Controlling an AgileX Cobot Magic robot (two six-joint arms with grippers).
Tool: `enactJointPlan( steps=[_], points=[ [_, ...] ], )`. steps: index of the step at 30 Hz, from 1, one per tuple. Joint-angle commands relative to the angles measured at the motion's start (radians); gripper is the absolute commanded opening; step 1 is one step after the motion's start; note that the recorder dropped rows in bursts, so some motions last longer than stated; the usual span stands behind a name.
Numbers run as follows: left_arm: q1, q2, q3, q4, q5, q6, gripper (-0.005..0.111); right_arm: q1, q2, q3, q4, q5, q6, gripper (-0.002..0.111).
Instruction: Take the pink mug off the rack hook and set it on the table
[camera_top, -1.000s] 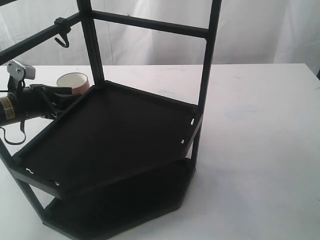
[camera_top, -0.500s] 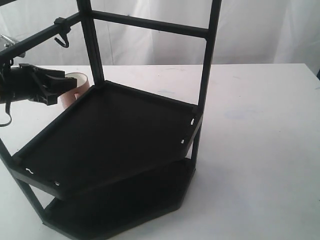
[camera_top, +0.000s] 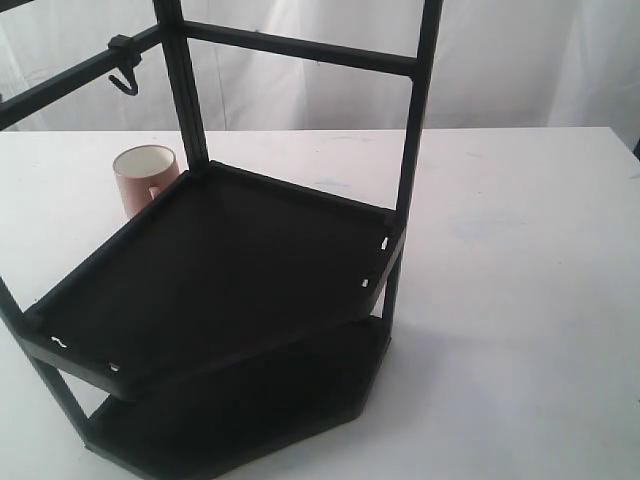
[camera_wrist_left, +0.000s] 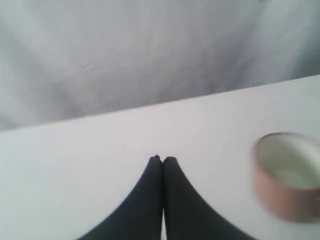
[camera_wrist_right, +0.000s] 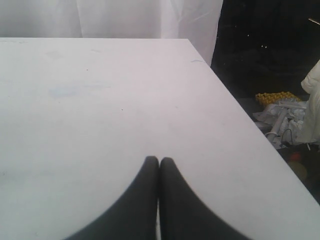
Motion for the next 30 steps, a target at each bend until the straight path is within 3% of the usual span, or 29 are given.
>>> enactJointPlan(
  steps=[1, 2, 5, 12, 20, 21, 22, 25, 27, 30],
  points=[
    [0.002, -0.062, 0.094, -0.004, 0.581, -0.059, 0.000, 0.001, -0.003, -0.001, 0.001, -0.002, 0.001, 0.000],
    [0.002, -0.090, 0.134, 0.001, 0.584, -0.093, 0.000, 0.001, -0.003, -0.001, 0.001, -0.002, 0.001, 0.000],
    [0.002, -0.263, 0.275, 0.066, 0.356, -0.214, 0.000, 0.001, -0.003, -0.001, 0.001, -0.002, 0.001, 0.000],
    [0.002, -0.630, 0.373, 0.060, 0.143, -0.318, 0.000, 0.001, -0.003, -0.001, 0.001, -0.002, 0.001, 0.000],
    [0.002, -0.879, 0.446, 0.018, 0.258, -0.364, 0.000, 0.001, -0.003, -0.001, 0.001, -0.002, 0.001, 0.000],
    [0.002, -0.893, 0.453, -0.102, 0.306, -0.279, 0.000, 0.001, -0.003, -0.001, 0.001, -0.002, 0.001, 0.000],
    [0.002, -0.903, 0.461, -0.310, 0.338, -0.094, 0.000, 0.001, -0.003, -0.001, 0.001, -0.002, 0.001, 0.000],
    [0.002, -0.924, 0.509, -0.931, 0.287, 0.615, 0.000, 0.001, -0.003, -0.001, 0.001, -0.002, 0.001, 0.000],
    [0.001, -0.949, 0.584, -1.221, 0.159, 0.891, 0.000, 0.001, -0.003, -0.001, 0.001, -0.002, 0.001, 0.000],
    [0.002, -0.992, 0.693, -1.476, -0.013, 1.088, 0.000, 0.001, -0.003, -0.001, 0.001, -0.002, 0.001, 0.000]
  ],
)
